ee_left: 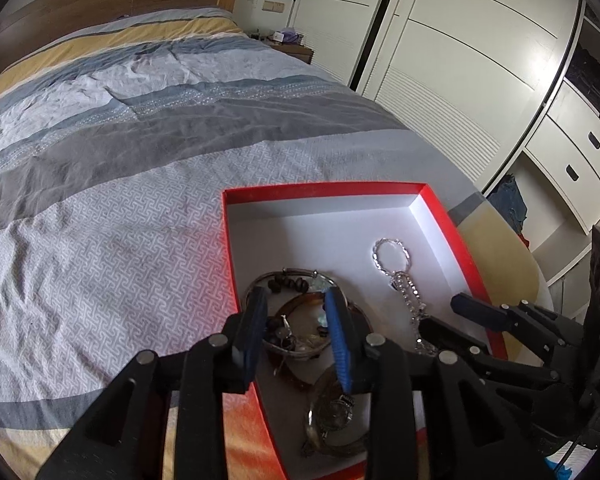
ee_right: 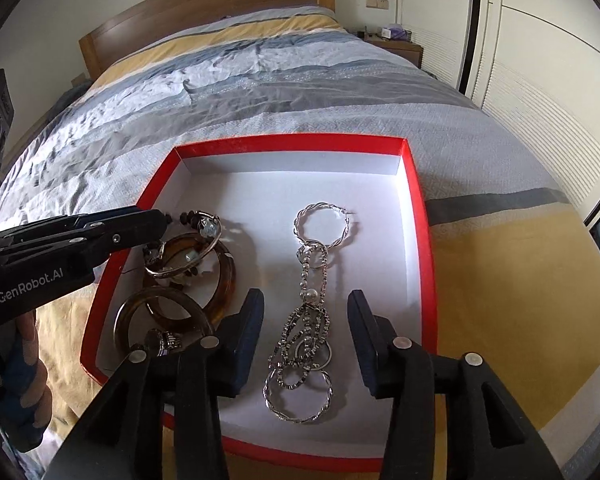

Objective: Organize jewelry
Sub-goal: 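Open the left tool to drop the bracelet while the right releases the necklace into the box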

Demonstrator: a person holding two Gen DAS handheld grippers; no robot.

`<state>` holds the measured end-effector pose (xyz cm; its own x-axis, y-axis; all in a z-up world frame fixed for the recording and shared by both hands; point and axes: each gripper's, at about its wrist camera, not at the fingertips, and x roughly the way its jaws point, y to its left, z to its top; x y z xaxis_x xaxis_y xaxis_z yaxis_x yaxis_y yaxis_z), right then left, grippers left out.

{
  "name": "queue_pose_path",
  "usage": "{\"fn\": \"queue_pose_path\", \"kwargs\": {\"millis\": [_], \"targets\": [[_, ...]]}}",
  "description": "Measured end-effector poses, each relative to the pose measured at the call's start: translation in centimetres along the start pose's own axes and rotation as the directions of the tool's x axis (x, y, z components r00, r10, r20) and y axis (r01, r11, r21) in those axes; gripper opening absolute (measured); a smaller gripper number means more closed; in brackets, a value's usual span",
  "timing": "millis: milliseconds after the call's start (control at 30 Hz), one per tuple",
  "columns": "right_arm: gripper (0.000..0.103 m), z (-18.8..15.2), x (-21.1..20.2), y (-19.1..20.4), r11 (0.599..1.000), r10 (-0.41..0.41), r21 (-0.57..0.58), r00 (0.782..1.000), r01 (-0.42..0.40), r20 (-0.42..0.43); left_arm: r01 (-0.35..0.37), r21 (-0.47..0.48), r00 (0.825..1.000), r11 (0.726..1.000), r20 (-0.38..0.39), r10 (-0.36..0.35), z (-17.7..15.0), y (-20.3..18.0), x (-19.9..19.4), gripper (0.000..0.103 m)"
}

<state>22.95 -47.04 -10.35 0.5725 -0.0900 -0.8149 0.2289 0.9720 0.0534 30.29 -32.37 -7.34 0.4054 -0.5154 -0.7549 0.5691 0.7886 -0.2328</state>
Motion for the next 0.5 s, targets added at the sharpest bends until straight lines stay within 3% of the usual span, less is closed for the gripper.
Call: {"fn": "queue_pose_path", "kwargs": {"millis": [233, 367, 500], "targets": [[0.044, -0.2, -5.2, 1.1, 1.0, -0.007, -0.001, 0.999, 0.007, 0.047, -0.033, -0.016, 0.998, 0.999, 0.054, 0.034, -0.6, 0.0, -6.7, 0.033], [0.047, -0.9, -8.9, 2.3, 1.0, -0.005, -0.001, 0.997, 0.005, 0.075, -0.056, -0.042, 0.994, 0.998, 0.09, 0.059, -1.7, 0.5, -11.4, 0.043], [0.05, -2.1, -12.5, 4.0, 1.0, 0.014, -0.016, 0.995, -0.013, 0.098, -0.062, -0.04, 0.991, 0.997, 0.12, 0.066, -3.5, 0.0, -15.9, 0.044]]}}
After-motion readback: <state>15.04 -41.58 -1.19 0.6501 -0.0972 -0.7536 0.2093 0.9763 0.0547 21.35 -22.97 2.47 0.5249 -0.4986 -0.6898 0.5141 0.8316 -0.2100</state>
